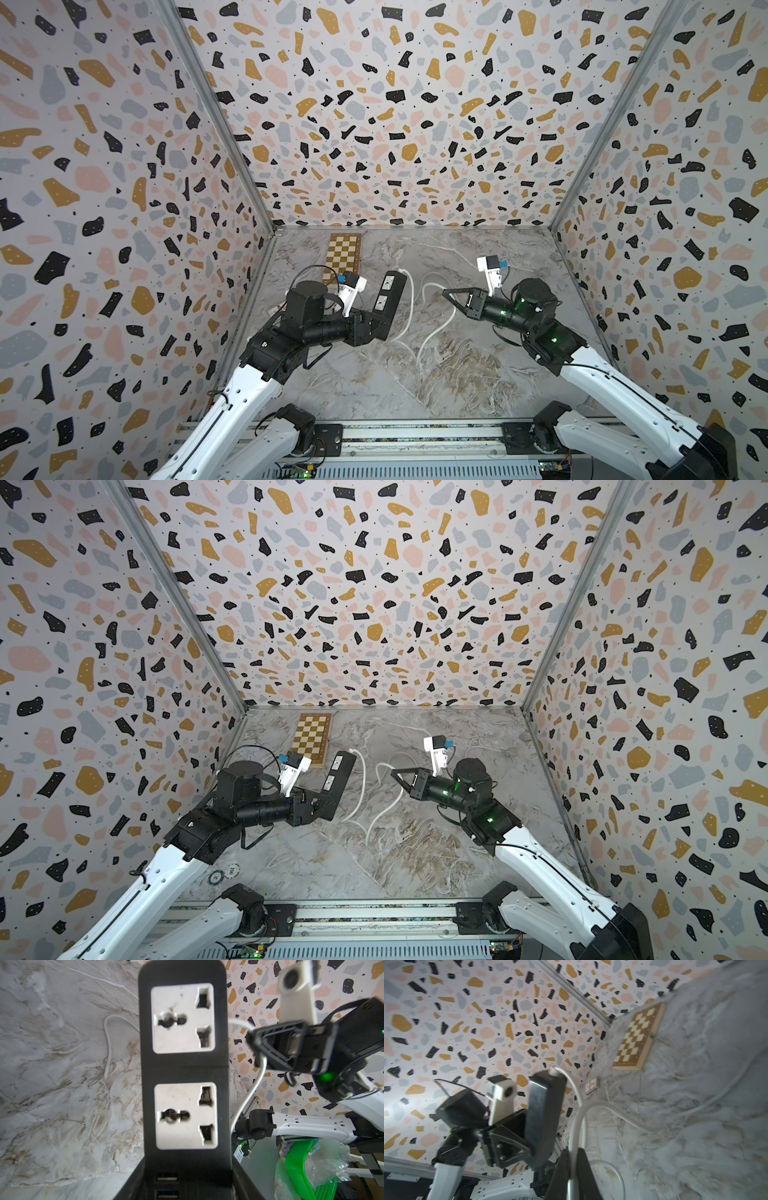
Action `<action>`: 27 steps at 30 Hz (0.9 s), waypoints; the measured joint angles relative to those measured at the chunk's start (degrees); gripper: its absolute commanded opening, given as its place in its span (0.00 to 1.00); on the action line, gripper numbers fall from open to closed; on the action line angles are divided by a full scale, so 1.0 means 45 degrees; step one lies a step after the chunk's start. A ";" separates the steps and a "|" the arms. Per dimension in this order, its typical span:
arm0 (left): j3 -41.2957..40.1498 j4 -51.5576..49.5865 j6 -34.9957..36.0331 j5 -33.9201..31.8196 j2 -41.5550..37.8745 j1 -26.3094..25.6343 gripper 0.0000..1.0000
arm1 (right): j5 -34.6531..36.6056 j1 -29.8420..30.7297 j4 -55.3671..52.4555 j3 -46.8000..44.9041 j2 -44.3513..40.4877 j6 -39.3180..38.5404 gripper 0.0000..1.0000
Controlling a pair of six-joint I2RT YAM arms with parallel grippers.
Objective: Unwrap the cord wrapped around the power strip
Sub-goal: Unwrap the power cord from the power strip.
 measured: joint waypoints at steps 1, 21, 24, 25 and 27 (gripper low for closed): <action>0.0180 -0.0019 -0.0034 -0.0053 0.0044 0.0010 0.00 | 0.0306 0.0000 0.0019 -0.0393 0.0228 0.0083 0.00; 0.2137 -0.2793 0.0583 -0.1239 -0.1506 0.0010 0.00 | 0.0967 0.0593 0.5984 0.2895 1.2536 0.1681 0.12; 0.1734 -0.3050 0.0525 -0.1321 -0.1996 0.0010 0.00 | 0.1316 0.0670 0.5518 0.2569 1.2624 0.1205 0.44; 0.1506 -0.3143 0.0481 -0.1316 -0.2215 0.0010 0.00 | 0.1525 0.0665 0.5192 0.2399 1.2502 0.0918 0.52; 0.1064 -0.3337 0.0379 -0.1302 -0.2487 0.0010 0.00 | 0.1758 0.0554 0.4726 0.2074 1.1808 0.0257 0.62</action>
